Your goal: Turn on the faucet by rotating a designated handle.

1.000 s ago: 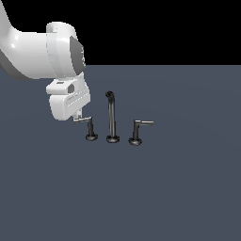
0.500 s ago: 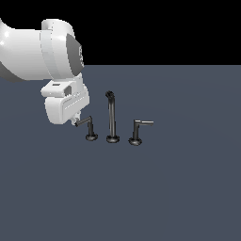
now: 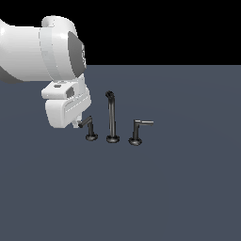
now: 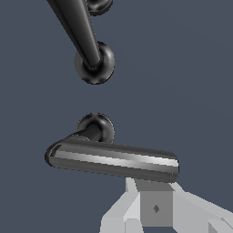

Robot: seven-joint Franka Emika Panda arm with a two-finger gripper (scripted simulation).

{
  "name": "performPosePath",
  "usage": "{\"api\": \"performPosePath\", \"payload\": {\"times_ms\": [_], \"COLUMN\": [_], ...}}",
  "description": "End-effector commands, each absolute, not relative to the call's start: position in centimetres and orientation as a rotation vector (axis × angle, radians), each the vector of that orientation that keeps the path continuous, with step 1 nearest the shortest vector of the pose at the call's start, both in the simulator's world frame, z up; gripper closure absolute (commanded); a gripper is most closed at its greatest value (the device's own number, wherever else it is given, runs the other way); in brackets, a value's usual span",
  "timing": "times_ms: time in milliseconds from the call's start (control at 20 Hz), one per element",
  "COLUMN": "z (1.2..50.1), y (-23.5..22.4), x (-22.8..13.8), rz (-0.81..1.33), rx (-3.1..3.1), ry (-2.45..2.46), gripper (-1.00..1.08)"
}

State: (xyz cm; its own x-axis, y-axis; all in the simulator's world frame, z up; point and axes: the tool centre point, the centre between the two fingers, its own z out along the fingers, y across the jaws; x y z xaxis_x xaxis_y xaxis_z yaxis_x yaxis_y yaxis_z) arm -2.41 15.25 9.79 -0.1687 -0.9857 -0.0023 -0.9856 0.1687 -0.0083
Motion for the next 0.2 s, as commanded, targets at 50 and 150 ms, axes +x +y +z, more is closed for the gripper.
{"api": "performPosePath", "payload": {"times_ms": [50,150], "z": [9.8,9.81], "y": [13.57,13.32], "x": [-3.38,-3.65], "rz": [-0.003,-0.002], "rx": [-2.012,-2.012], "ry": [2.412,2.412], "gripper": [1.08,1.08]}}
